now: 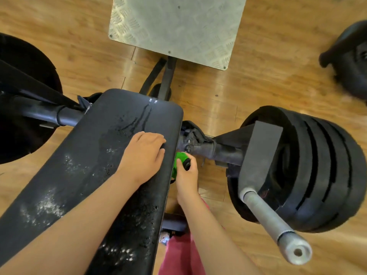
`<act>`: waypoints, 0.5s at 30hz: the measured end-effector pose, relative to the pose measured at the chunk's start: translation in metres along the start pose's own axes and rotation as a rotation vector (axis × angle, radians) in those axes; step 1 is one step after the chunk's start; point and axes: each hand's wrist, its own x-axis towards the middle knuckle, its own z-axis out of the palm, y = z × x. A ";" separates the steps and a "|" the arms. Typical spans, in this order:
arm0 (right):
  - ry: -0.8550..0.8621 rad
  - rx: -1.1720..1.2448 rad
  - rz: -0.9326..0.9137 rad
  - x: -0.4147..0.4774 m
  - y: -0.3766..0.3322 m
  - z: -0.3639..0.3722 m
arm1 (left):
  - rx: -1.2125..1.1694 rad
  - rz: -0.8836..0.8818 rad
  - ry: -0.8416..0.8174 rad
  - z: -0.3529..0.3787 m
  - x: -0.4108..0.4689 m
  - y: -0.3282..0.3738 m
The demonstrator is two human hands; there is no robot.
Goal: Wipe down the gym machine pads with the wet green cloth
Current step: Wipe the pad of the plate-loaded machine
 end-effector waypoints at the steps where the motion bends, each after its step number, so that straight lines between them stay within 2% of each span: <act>1: 0.014 0.005 -0.013 0.006 -0.004 0.002 | 0.010 0.009 0.017 0.003 0.002 -0.002; 4: 0.024 0.044 0.016 0.016 -0.006 0.004 | 0.019 0.027 0.090 0.010 0.010 -0.005; 10: 0.008 -0.011 0.119 -0.002 0.011 -0.012 | 0.000 0.009 0.103 0.015 0.024 -0.004; 15: -0.005 -0.067 0.075 0.004 -0.004 -0.013 | -0.015 -0.001 0.128 0.022 0.035 -0.003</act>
